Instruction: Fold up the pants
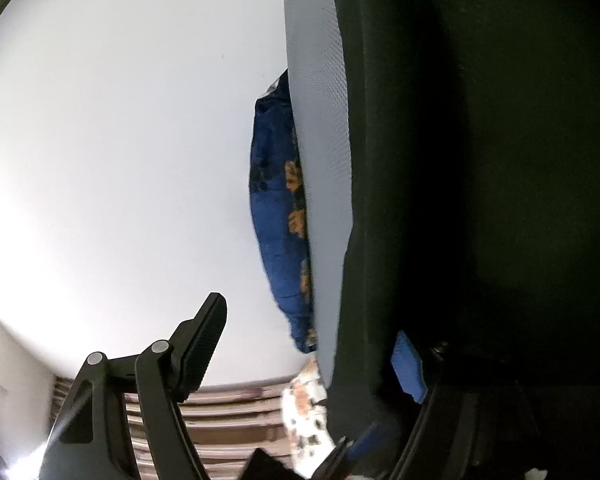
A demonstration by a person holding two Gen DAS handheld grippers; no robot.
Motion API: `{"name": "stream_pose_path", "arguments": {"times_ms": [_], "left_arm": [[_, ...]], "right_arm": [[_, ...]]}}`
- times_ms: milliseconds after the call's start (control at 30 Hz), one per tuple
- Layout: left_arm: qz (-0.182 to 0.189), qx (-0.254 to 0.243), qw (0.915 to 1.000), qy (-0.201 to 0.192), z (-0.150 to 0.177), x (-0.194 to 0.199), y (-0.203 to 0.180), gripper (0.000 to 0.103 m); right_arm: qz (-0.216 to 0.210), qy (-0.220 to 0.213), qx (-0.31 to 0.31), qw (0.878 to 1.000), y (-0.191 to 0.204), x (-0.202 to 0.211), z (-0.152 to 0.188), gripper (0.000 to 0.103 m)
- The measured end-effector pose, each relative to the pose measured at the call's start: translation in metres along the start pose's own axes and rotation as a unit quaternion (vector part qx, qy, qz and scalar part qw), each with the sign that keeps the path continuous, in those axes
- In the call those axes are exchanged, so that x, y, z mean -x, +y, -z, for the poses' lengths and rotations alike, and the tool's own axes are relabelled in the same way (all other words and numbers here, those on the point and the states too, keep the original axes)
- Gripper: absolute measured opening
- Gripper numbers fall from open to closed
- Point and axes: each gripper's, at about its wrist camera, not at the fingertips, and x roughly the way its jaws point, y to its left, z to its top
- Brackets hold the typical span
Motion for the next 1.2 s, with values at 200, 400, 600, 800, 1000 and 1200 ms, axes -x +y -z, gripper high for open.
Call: {"name": "stream_pose_path", "arguments": {"times_ms": [200,400,600,800,1000,1200], "left_arm": [[-0.029,-0.057,0.9979,-0.01,-0.016,-0.006,-0.029,0.062],[-0.053,-0.068,0.9963,0.0,-0.032,-0.023,-0.034,0.062],[-0.091,-0.078,0.9928,0.005,-0.036,-0.034,-0.033,0.061],[-0.123,-0.073,0.9895,-0.019,-0.036,-0.033,-0.034,0.036],[-0.121,-0.001,0.9916,-0.046,-0.043,-0.02,-0.009,0.007],[-0.096,0.016,0.993,-0.067,-0.044,-0.004,-0.009,0.007]], "right_arm": [[0.004,0.013,-0.001,1.0,0.024,0.006,0.007,0.085],[0.021,0.036,-0.016,0.999,0.044,-0.008,0.005,0.091],[0.033,0.046,-0.06,0.997,0.045,-0.003,0.002,0.097],[0.003,0.033,-0.137,0.99,0.037,0.001,-0.007,0.102],[0.022,0.033,-0.116,0.992,0.036,0.005,-0.009,0.103],[0.053,0.023,-0.067,0.996,0.027,0.012,-0.006,0.103]]}}
